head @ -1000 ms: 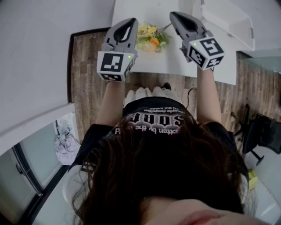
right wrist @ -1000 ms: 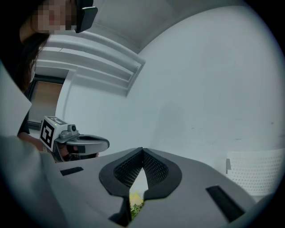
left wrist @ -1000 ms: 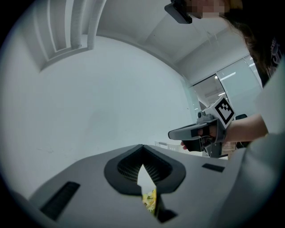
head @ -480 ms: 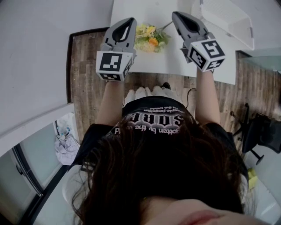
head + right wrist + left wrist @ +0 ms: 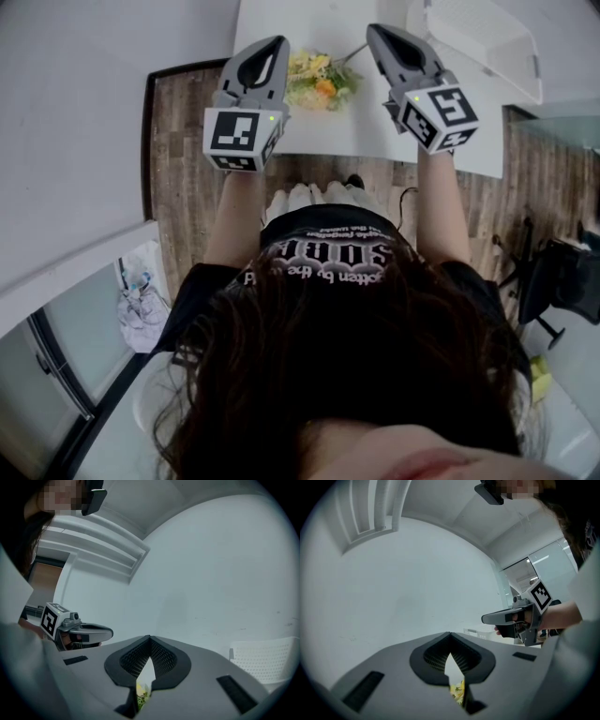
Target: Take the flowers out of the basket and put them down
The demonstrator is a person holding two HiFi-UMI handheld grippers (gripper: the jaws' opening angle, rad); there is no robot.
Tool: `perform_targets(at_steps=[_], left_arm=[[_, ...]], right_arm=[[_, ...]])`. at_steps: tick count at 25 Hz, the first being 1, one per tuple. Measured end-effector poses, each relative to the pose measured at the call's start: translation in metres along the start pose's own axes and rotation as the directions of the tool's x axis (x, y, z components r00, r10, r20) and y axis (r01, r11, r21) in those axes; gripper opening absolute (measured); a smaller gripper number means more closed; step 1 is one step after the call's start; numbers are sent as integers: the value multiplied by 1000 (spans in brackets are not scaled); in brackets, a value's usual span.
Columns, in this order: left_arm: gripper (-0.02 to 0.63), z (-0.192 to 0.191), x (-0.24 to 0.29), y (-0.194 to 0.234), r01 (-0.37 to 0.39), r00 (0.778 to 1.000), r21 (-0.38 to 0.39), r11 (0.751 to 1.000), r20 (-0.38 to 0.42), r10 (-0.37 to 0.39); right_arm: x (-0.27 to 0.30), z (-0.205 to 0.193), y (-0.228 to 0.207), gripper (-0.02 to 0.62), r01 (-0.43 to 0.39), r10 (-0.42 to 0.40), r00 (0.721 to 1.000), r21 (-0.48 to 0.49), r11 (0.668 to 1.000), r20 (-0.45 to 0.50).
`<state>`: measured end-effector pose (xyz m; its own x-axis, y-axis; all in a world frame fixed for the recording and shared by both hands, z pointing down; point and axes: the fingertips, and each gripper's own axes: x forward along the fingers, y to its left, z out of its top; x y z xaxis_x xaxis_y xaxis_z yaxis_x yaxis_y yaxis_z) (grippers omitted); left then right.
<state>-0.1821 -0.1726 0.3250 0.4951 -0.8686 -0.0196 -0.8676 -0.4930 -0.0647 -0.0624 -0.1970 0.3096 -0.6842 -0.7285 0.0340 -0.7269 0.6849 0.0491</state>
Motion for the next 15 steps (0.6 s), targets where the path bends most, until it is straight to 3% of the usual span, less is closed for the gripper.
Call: perform_targets(at_steps=[15], left_arm=[[-2, 0, 4, -2, 11, 1000, 3, 1000, -1, -11]], right_arm=[[-1, -4, -7, 25, 19, -19, 1000, 1, 1000, -3]])
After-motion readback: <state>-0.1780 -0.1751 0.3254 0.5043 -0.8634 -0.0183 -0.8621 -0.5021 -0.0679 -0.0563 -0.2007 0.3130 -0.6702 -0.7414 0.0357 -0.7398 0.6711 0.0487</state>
